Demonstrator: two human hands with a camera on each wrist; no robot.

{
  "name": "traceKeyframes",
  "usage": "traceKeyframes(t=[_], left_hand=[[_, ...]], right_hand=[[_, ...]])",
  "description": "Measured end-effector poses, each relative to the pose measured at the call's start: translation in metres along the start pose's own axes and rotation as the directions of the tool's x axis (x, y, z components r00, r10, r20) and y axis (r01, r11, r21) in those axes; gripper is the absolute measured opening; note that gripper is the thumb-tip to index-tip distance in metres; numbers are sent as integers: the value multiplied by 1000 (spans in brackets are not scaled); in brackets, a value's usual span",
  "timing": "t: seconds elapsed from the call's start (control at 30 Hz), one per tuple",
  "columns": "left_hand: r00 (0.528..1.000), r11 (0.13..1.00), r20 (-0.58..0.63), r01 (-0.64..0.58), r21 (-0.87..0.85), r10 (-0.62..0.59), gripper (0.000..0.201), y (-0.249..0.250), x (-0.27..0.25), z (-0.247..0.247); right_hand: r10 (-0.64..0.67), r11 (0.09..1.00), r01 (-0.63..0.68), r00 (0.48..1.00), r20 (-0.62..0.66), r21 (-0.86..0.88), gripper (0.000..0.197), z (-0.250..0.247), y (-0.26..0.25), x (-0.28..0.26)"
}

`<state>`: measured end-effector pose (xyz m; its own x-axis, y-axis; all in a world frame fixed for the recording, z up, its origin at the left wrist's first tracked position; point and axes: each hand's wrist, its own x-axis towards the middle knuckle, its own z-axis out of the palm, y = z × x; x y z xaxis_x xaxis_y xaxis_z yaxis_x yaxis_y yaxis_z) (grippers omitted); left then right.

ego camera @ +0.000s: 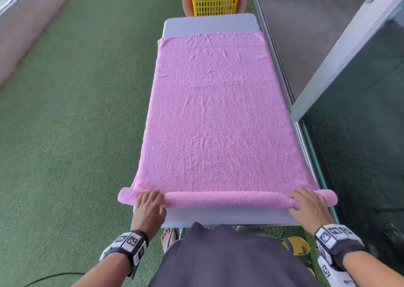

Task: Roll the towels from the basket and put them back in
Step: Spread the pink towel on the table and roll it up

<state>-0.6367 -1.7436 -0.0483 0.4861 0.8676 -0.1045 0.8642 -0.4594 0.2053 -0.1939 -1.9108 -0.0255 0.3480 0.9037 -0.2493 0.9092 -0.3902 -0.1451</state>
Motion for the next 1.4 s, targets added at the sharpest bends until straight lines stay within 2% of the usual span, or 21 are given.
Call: traceKeyframes(t=[0.03,0.07,0.13,0.17,0.27,0.33,0.4,0.5,0.53,0.63,0.73,0.8,0.87,1.0,1.03,1.17,1.23,1.3,1.33,1.4], left_hand=[[999,1000,-40,-10,-9,10,30,0,5,-4],[998,1000,-60,-1,-17,0,34,1,10,-7],[998,998,-60,31,-57,-34,54,1,16,-6],[998,995,-45,46,-84,-50,57,0,16,-2],[999,1000,21,-23,-8,24,63,0,6,6],[999,998,25,-44,46,43,63,0,0,5],[1000,999,-4,2,32,-2,50,3,8,-3],[997,1000,-72,-2,-21,0,10,6,35,-20],[997,999,-79,-4,-44,1,11,6,45,-24],[998,999,-59,17,-45,-20,45,3,62,-21],[999,999,-6,-36,-37,36,56,3,48,-13],[998,998,5,-67,-23,67,70,3,33,-8],[1000,999,5,-24,-30,25,63,4,21,-9],[994,999,-102,-38,-8,37,8,3,24,-15],[993,999,-112,-40,-5,39,15,2,29,-15],[996,999,-81,23,-38,-26,51,-1,35,-3],[999,998,-31,-9,-59,8,56,0,21,4],[997,997,-3,-82,-12,82,63,-3,8,8],[996,996,-9,-84,-6,84,61,-4,5,6],[998,997,-15,-61,-47,60,48,-3,10,-1]], right_hand=[[6,1000,-6,1000,-20,-18,27,-4,-1,6],[19,1000,-20,998,-55,-21,27,-7,-2,11],[49,998,-43,988,-145,42,34,-9,-4,17],[39,996,-26,986,-162,85,38,-7,-6,17],[-46,988,52,998,-41,144,60,7,-5,6],[-16,993,16,1000,2,117,72,9,-4,-1],[54,996,-53,999,-5,67,58,0,-7,6],[33,999,-33,999,-29,-19,29,-22,-10,36],[27,1000,-27,999,-37,-13,28,-28,-11,46],[8,999,-3,995,-95,54,41,-29,-10,61],[-46,999,46,999,-4,-18,58,-14,-9,44],[-17,1000,17,1000,1,-22,68,-3,-10,28],[32,999,-32,999,-21,-20,56,0,-14,20],[44,997,-45,999,-7,-65,11,-16,-21,29],[31,997,-33,999,-22,-65,7,-20,-20,34],[16,1000,-15,996,-86,19,39,-13,-16,41],[-20,999,21,1000,-14,35,48,0,-12,27],[-21,1000,21,999,47,17,66,9,-10,12],[-4,1000,3,998,56,8,68,9,-10,8],[86,996,-84,994,61,-28,54,1,-14,7]])
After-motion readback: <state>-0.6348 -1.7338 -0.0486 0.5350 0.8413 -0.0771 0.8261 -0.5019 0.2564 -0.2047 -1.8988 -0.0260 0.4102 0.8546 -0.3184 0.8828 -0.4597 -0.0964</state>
